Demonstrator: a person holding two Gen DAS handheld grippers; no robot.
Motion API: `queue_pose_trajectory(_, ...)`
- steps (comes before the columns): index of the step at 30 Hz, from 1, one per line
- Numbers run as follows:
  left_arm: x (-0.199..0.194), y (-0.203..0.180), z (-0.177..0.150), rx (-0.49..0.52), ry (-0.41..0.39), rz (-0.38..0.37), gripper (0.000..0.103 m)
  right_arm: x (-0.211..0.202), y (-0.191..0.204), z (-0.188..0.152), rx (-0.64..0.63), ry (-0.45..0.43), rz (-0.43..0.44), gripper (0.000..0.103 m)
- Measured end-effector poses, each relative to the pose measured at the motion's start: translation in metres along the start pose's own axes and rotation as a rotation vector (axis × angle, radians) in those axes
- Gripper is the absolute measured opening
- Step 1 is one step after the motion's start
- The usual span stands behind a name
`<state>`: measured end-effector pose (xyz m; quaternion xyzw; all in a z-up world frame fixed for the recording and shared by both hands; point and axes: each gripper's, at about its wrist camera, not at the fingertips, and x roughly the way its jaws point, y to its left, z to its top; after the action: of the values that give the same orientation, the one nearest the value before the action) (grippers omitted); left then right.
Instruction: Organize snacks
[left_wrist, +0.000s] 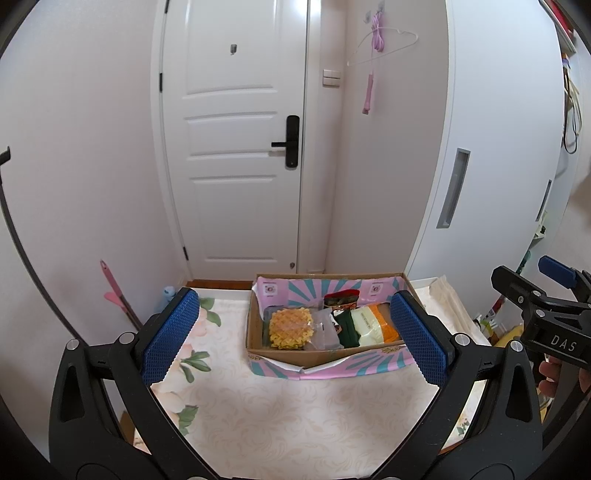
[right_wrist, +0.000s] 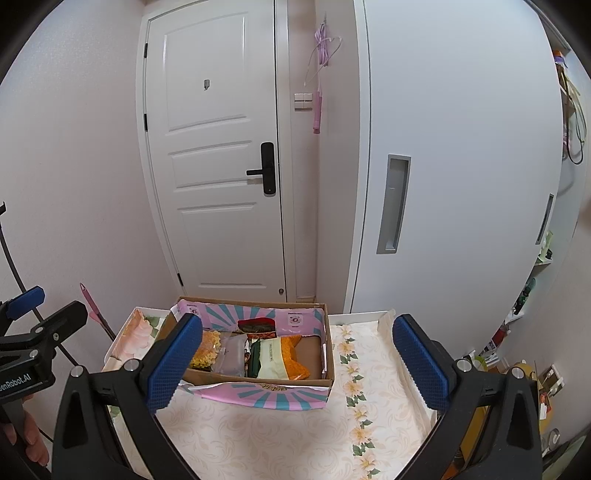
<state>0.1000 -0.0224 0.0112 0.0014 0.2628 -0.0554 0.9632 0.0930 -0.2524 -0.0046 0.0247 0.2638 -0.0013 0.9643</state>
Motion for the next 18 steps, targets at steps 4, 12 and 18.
queue_pose_trajectory(4, 0.0, 0.0009, 0.0008, 0.0, 0.004, 0.003, 0.103, -0.0002, -0.0001, -0.0003, -0.001, 0.001, 0.0, 0.102)
queue_pose_trajectory(12, -0.0035, 0.0015, -0.0011, -0.007, -0.014, 0.014, 0.103, -0.0002, 0.0003, -0.0005, 0.0, 0.001, -0.002, 0.102)
queue_pose_trajectory(18, -0.0044, -0.002, -0.0037, 0.001, -0.027, 0.017, 0.103, 0.0001, 0.0005, -0.0005, 0.001, 0.002, -0.001, 0.102)
